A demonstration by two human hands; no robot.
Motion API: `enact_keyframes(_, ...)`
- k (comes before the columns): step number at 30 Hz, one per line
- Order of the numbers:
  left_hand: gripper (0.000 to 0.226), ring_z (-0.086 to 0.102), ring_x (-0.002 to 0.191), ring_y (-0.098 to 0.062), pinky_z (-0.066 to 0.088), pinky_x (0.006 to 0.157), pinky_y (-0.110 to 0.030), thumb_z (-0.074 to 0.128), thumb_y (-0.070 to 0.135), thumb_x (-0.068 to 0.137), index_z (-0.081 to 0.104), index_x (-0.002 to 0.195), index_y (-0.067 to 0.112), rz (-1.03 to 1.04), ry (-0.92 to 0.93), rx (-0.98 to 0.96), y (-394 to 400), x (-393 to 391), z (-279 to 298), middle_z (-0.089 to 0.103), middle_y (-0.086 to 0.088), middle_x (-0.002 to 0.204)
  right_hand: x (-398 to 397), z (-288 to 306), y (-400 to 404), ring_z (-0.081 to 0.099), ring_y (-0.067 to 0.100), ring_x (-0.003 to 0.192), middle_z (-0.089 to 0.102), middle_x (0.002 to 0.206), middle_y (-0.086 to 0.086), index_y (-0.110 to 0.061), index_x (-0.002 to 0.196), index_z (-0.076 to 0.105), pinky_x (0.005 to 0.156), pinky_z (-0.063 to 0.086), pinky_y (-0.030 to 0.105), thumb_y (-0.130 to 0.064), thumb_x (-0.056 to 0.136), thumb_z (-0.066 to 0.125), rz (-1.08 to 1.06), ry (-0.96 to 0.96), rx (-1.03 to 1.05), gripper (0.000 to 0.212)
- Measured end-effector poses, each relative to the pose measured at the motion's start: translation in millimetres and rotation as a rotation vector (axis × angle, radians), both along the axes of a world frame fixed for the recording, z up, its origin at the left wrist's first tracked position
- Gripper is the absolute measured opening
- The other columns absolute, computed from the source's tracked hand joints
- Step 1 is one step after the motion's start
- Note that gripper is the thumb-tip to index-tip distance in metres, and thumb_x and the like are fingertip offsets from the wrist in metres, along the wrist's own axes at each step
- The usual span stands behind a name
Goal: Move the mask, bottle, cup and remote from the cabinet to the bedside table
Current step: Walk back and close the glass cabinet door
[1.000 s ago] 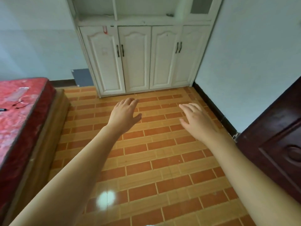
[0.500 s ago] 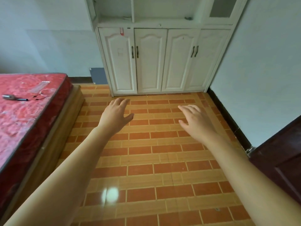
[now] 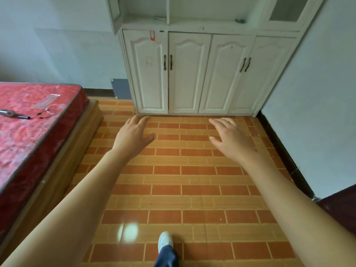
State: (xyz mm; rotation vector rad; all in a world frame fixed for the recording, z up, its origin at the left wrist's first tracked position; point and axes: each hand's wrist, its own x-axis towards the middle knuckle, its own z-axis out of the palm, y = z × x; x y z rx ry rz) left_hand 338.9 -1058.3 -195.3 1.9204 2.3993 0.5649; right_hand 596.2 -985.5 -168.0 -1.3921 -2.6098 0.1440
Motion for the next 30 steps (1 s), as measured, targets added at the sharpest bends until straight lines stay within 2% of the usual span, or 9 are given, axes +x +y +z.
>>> enact_keyframes(12,0.056,0.038,0.128,-0.027,0.041,0.099,-0.041,0.051,0.039,0.090,0.034,0.138,0.016,-0.051,-0.001,0.051,180,-71,22,0.039,-0.009,0.142,-70,25,164,0.026,0.021,0.137,0.037,0.146,0.002,-0.015,0.141,0.029,0.113,0.022,0.037,-0.028,0.093,0.046,-0.027,0.020,0.024,0.053)
enact_keyframes(19,0.056,0.038,0.129,-0.026,0.040,0.100,-0.042,0.050,0.040,0.090,0.034,0.138,0.017,-0.016,0.012,0.012,264,-104,9,0.039,-0.008,0.142,-99,18,261,0.027,0.021,0.137,0.039,0.145,0.003,-0.014,0.141,0.029,0.112,0.024,0.037,-0.027,0.093,0.047,-0.016,0.062,0.012,0.053)
enact_keyframes(30,0.055,0.039,0.128,-0.027,0.039,0.102,-0.042,0.048,0.041,0.091,0.034,0.138,0.016,0.069,0.040,0.031,447,-134,21,0.040,-0.009,0.142,-146,24,458,0.027,0.025,0.136,0.040,0.144,0.007,-0.013,0.141,0.028,0.110,0.026,0.039,-0.025,0.092,0.046,0.084,0.107,0.011,0.053)
